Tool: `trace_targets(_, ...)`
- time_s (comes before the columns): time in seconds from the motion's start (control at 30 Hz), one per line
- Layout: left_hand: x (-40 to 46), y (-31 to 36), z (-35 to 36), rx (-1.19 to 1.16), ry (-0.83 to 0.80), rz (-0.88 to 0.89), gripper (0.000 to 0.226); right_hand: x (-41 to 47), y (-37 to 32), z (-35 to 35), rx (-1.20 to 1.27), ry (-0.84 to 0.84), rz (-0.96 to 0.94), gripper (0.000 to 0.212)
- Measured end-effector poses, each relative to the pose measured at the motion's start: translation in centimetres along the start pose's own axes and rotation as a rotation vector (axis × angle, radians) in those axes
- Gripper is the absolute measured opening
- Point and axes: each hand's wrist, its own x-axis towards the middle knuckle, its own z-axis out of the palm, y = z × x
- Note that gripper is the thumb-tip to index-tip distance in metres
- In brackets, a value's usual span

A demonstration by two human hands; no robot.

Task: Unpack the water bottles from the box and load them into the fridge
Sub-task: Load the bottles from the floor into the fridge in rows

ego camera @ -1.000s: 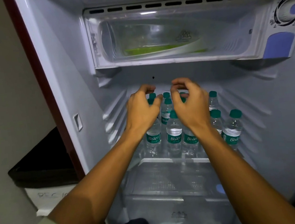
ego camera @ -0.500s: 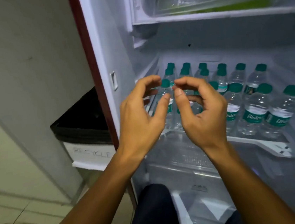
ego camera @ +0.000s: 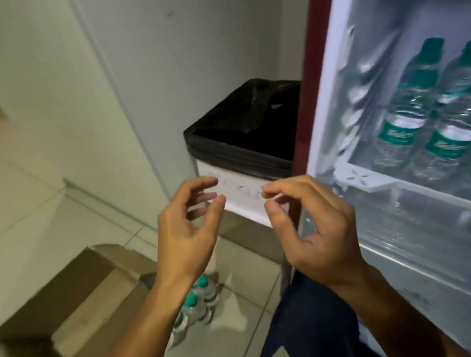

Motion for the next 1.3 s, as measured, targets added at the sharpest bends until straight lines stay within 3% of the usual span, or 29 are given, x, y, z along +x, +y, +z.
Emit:
trace_targets(0.13, -2.2, -5.4, -3.0, 0.096, 0.015, -0.196, 0.022, -1.6, 1.6, 3.8, 0.083, -0.096, 0.049, 0.018)
trace_targets(0.33, -5.7, -13.7, -5.1, 0.183, 0.011, -0.471, 0.023, -5.0, 5.3, 9.1, 0.153, -0.331, 0.283, 0.025)
trace_targets(0.5, -8.0, -19.9, -4.7, 0.312, -0.025, -0.598, 0.032, -8.5, 8.5, 13.6, 0.076, -0.622, 0.508, 0.034)
trace_targets(0.67, -10.3, -24.9, -3.8, 0.375, -0.095, -0.752, 0.041, -11.5, 10.2, 17.2, -0.019, -0.893, 0.599, 0.046)
trace_targets(0.93, -12.3, -28.6, -2.3, 0.422, -0.288, -0.757, 0.068, -14.3, 10.7, 21.0, -0.081, -1.245, 0.607, 0.058)
trace_targets(1.2, -12.2, -30.1, -1.3, 0.455, -0.301, -0.722, 0.046, -16.8, 11.3, 24.1, -0.134, -1.411, 0.615, 0.061)
trace_targets(1.3, -12.3, -30.5, -1.3, 0.442, -0.295, -0.748, 0.028, -17.6, 11.7, 25.3, -0.171, -1.45, 0.595, 0.063)
